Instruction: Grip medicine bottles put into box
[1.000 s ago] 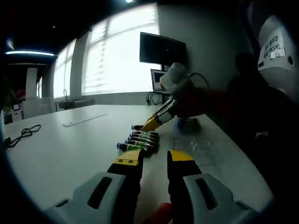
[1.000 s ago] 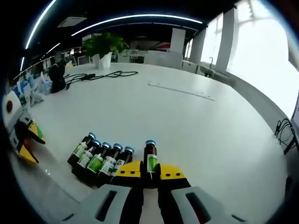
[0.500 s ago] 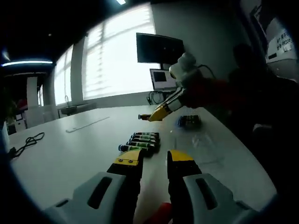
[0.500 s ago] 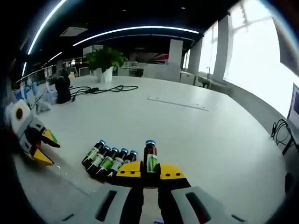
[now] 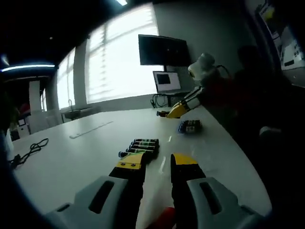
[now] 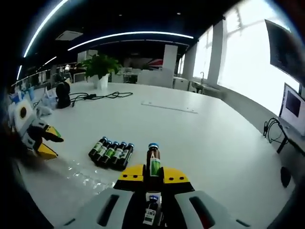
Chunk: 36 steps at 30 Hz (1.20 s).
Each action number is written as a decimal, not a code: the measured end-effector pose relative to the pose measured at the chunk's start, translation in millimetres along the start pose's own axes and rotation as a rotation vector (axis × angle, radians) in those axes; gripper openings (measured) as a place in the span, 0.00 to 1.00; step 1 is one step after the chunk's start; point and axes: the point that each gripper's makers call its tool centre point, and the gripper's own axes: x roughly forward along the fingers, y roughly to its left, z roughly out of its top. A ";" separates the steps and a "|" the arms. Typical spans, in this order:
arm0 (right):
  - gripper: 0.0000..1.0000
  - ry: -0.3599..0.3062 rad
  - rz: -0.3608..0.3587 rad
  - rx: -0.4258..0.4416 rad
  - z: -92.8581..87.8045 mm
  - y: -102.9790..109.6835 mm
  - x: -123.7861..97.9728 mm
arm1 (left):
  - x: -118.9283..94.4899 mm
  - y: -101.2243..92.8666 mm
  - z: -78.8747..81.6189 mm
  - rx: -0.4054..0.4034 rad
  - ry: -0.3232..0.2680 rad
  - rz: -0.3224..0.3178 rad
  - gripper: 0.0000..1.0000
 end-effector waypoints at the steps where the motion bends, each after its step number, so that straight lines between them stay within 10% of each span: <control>1: 0.07 -0.002 -0.002 0.003 -1.6 0.7 -3.9 | -3.6 -2.4 1.0 0.012 -0.001 0.004 0.14; 36: 0.07 0.085 -0.002 0.153 -44.2 20.0 -27.5 | -39.7 -20.0 -12.9 -0.095 0.003 0.039 0.14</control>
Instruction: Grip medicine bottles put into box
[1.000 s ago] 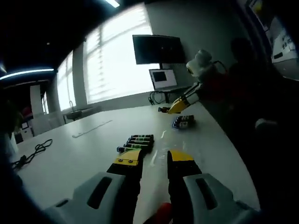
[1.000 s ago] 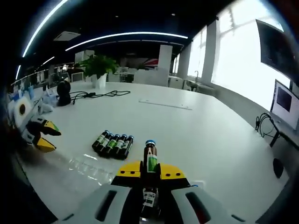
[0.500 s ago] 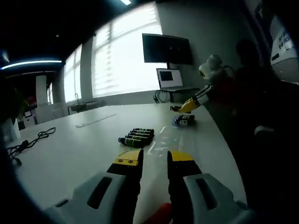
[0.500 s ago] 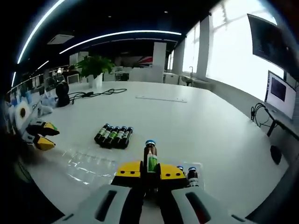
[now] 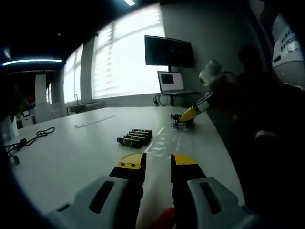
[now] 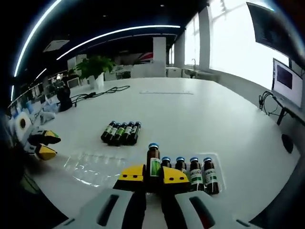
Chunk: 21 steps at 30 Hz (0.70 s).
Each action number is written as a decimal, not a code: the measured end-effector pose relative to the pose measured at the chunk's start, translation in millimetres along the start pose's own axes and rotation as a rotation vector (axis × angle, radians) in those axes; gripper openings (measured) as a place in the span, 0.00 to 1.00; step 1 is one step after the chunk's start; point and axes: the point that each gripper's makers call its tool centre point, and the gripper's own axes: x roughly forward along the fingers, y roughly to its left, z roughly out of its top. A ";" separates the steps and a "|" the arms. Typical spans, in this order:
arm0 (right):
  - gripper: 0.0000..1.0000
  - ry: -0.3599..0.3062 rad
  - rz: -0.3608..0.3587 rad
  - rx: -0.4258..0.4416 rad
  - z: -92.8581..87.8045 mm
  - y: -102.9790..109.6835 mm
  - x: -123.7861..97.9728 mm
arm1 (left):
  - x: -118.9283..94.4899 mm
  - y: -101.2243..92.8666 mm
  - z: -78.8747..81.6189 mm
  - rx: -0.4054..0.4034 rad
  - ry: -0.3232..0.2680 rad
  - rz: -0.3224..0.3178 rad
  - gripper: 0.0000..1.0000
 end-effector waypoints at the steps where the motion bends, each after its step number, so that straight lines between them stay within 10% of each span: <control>1: 0.07 0.008 -0.011 0.007 -1.5 -1.0 0.9 | -0.1 -0.4 -1.2 0.004 0.005 -0.001 0.14; 21: 0.07 0.044 -0.050 0.031 -7.1 3.2 11.6 | -0.8 -2.2 -3.8 0.037 0.018 -0.003 0.14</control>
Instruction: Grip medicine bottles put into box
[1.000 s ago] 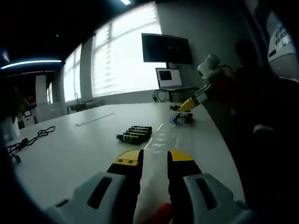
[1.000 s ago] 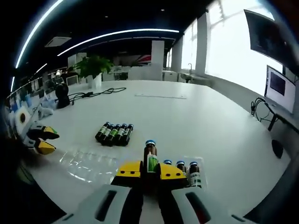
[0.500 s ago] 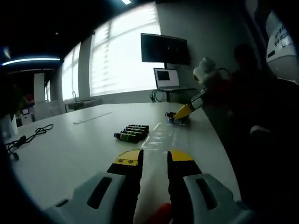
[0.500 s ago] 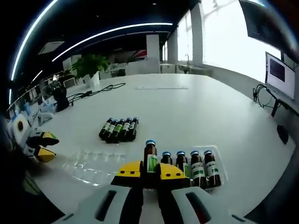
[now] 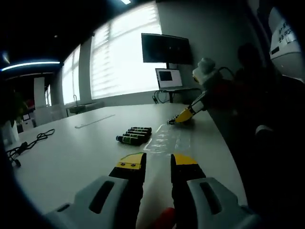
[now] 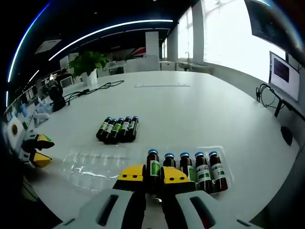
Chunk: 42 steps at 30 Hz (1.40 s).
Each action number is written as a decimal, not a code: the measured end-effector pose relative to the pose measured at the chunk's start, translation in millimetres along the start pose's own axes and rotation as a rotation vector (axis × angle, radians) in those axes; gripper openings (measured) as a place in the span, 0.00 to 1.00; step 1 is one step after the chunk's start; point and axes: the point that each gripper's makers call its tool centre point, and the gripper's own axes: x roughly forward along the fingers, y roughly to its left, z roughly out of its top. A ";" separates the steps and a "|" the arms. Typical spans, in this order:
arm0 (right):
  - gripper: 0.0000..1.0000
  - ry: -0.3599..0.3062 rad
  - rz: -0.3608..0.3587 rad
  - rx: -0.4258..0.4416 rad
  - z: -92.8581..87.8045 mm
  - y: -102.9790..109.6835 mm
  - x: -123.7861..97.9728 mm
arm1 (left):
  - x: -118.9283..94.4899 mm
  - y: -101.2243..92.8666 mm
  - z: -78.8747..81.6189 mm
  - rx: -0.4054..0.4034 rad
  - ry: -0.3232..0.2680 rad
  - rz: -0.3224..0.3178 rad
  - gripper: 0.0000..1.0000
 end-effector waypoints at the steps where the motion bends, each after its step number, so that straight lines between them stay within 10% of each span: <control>1: 0.07 -0.002 0.002 0.000 0.3 0.5 -0.1 | -0.1 0.0 0.0 0.001 0.000 0.000 0.14; 42: 0.01 -0.040 0.094 -0.126 11.5 0.4 -0.1 | 1.9 -0.5 -1.1 0.001 0.006 0.001 0.14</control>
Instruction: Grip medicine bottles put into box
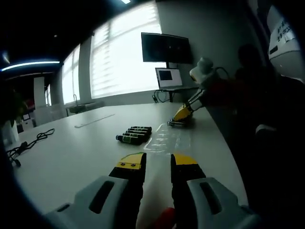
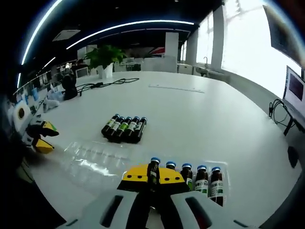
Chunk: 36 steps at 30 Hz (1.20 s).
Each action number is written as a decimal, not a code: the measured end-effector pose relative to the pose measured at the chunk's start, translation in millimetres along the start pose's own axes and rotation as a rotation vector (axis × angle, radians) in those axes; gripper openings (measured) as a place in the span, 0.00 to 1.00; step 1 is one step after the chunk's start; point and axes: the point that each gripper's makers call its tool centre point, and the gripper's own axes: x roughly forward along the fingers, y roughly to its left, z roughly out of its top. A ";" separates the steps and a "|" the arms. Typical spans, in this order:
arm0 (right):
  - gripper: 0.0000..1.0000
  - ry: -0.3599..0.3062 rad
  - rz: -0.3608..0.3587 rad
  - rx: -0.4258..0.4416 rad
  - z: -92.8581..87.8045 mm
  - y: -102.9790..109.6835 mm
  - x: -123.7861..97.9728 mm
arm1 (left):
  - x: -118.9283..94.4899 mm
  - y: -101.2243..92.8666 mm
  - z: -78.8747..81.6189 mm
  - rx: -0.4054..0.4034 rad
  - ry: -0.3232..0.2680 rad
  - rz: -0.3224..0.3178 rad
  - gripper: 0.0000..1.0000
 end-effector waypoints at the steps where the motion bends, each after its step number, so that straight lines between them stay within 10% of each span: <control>1: 0.01 -0.010 0.000 0.006 2.0 -1.1 -1.2 | 0.0 0.0 0.0 0.000 0.000 0.000 0.14; 18: 0.01 -0.109 -0.008 -0.069 32.6 3.9 9.7 | 0.8 -1.6 -1.6 -0.001 0.007 -0.008 0.14; 36: 0.06 -0.074 0.060 -0.127 52.9 21.6 51.2 | 0.2 0.1 -1.2 -0.006 0.004 -0.005 0.14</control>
